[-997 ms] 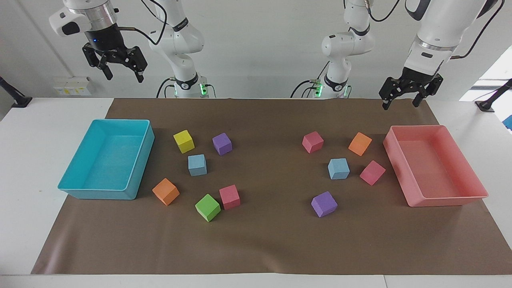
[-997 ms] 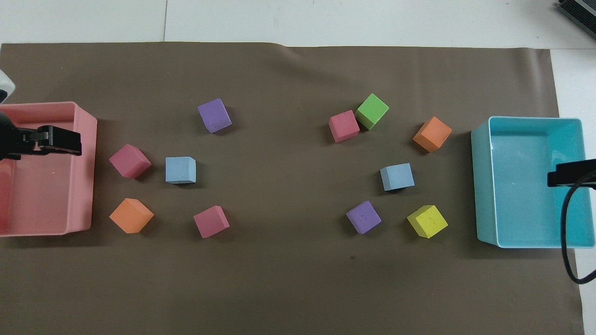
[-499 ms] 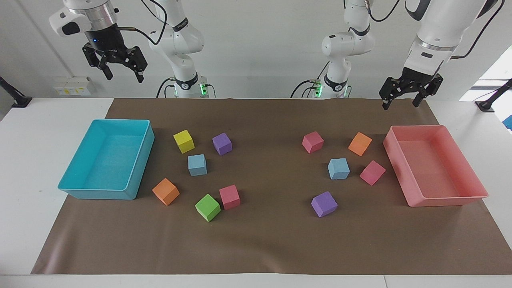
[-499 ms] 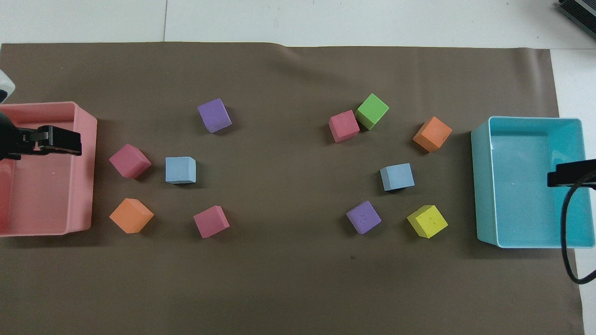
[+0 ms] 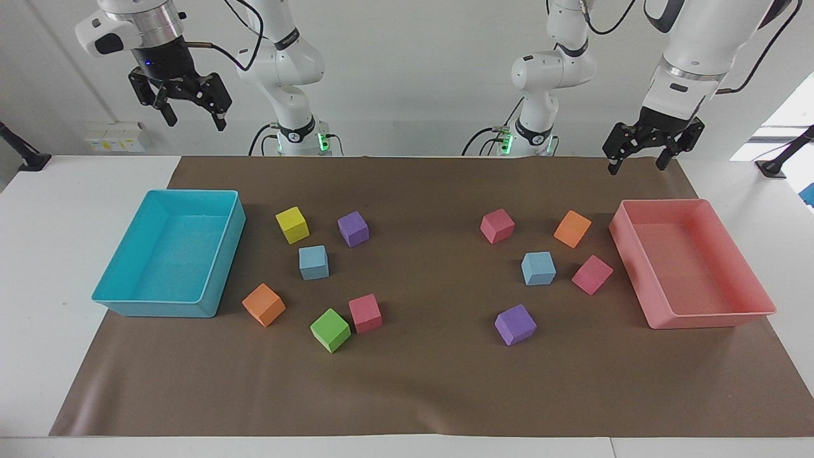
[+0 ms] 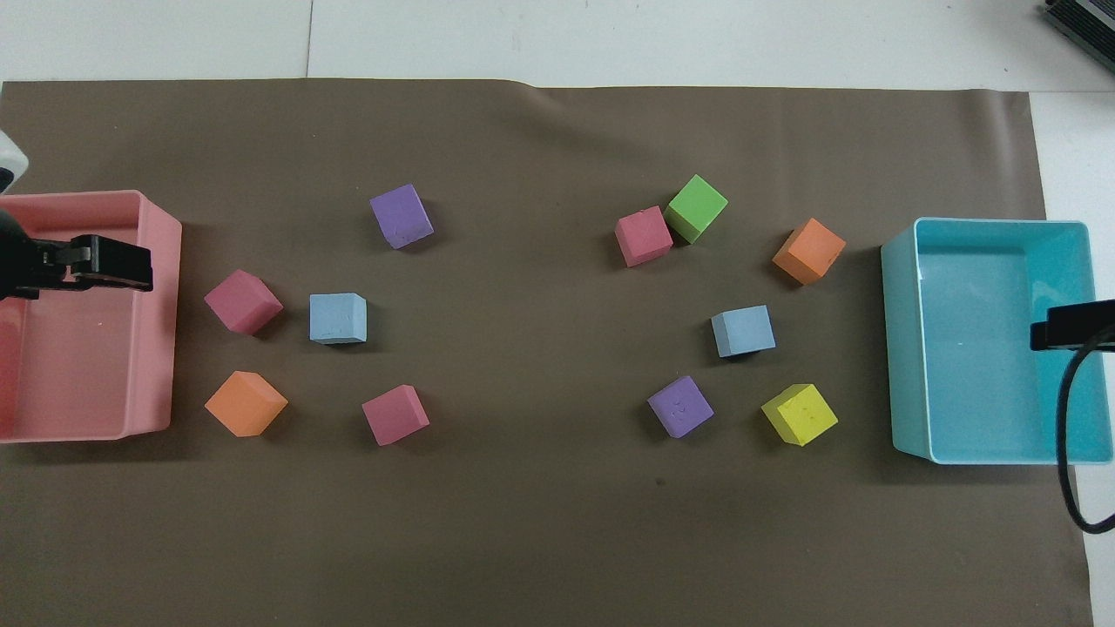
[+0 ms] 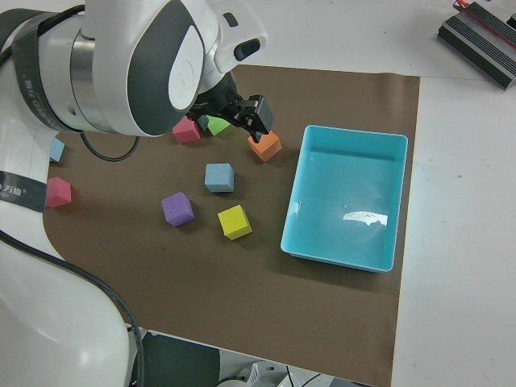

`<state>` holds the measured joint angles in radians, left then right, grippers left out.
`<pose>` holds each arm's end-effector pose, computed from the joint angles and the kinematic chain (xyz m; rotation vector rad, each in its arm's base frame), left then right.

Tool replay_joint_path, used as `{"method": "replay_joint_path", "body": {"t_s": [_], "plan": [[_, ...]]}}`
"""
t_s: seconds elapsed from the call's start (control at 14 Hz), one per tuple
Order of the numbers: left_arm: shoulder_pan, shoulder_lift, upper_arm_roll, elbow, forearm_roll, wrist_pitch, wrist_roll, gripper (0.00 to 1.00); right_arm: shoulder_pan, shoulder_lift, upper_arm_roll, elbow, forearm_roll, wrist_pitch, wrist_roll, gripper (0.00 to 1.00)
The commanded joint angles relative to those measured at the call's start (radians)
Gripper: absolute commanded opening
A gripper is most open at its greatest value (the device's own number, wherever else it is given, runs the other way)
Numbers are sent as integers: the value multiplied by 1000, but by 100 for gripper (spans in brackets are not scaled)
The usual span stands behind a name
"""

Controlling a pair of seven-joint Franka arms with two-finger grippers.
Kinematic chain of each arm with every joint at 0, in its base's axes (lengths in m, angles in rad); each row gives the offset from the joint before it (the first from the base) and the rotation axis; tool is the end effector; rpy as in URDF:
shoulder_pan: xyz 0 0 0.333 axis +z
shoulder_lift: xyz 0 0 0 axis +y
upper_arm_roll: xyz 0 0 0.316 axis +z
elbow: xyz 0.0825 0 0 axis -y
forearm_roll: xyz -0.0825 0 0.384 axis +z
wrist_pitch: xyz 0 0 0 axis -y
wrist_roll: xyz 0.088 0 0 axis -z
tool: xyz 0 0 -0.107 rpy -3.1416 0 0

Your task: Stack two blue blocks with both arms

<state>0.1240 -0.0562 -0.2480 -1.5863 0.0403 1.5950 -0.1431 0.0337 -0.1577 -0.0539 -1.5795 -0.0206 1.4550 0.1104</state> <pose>0.5361 -0.0668 0.6493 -3.0944 -0.0299 -0.1081 0.4907 -0.0150 0.6925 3.1238 -0.2077 0.0524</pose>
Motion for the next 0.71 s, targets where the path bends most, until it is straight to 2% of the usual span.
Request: {"method": "replay_joint_path", "body": {"t_s": [0.0,0.21,0.43,0.64], "plan": [[16,-8,-5,2,-16,-16,10,100,3,-26,11,-37,8,1,-25,100],[14,-8,-5,2,-16,-16,10,100,5,-13,63,-94,21,69,-3,100],[14,-8,-5,2,-16,-16,10,100,5,52,114,-125,46,177,8,100],[16,-7,-5,2,-16,-16,10,100,41,96,120,-149,64,235,6,100]]}}
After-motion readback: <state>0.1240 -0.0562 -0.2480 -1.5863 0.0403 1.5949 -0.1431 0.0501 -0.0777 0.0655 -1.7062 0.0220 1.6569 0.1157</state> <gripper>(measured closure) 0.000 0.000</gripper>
